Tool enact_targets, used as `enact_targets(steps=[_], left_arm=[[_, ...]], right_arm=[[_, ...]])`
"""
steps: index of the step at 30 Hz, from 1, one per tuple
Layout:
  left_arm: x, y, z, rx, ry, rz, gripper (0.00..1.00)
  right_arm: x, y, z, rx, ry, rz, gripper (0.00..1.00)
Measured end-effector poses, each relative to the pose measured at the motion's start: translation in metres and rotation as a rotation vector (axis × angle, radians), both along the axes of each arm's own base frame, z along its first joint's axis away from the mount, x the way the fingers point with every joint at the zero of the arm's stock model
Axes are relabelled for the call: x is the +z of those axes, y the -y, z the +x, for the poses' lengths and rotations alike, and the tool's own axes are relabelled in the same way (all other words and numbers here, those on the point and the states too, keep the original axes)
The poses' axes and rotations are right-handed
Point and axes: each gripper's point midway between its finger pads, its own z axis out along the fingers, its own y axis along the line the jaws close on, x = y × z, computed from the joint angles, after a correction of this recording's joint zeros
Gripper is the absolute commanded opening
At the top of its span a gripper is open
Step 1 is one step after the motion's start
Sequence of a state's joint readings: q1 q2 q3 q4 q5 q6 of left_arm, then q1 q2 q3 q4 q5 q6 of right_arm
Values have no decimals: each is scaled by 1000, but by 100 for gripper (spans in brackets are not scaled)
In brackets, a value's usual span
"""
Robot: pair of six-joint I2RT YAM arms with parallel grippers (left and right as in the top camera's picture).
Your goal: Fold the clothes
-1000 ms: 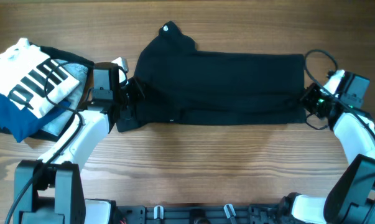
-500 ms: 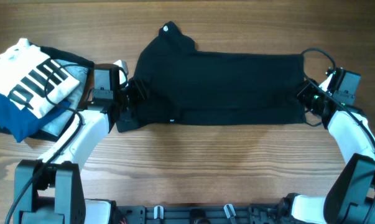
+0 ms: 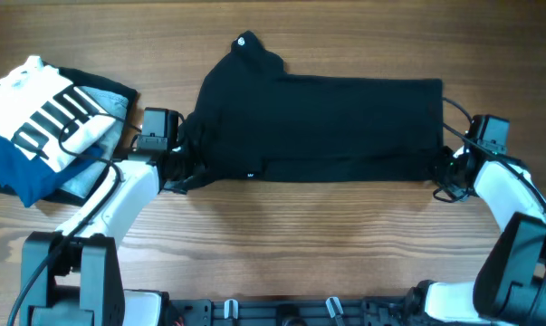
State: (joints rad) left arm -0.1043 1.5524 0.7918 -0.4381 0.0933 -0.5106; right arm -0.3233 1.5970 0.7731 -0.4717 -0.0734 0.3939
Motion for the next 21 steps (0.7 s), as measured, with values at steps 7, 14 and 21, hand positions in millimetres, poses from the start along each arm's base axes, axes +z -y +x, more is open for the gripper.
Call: enact_targets(steps=[7, 14, 21], left_arm=[[-19, -3, 0, 3, 23, 16, 29], [-24, -5, -11, 5, -28, 15, 4], [-23, -19, -44, 30, -153, 10, 4]], right_arm=[[-4, -6, 20, 63, 58, 38, 4], [-9, -10, -8, -38, -87, 80, 4], [-8, -10, -43, -119, -232, 70, 4]])
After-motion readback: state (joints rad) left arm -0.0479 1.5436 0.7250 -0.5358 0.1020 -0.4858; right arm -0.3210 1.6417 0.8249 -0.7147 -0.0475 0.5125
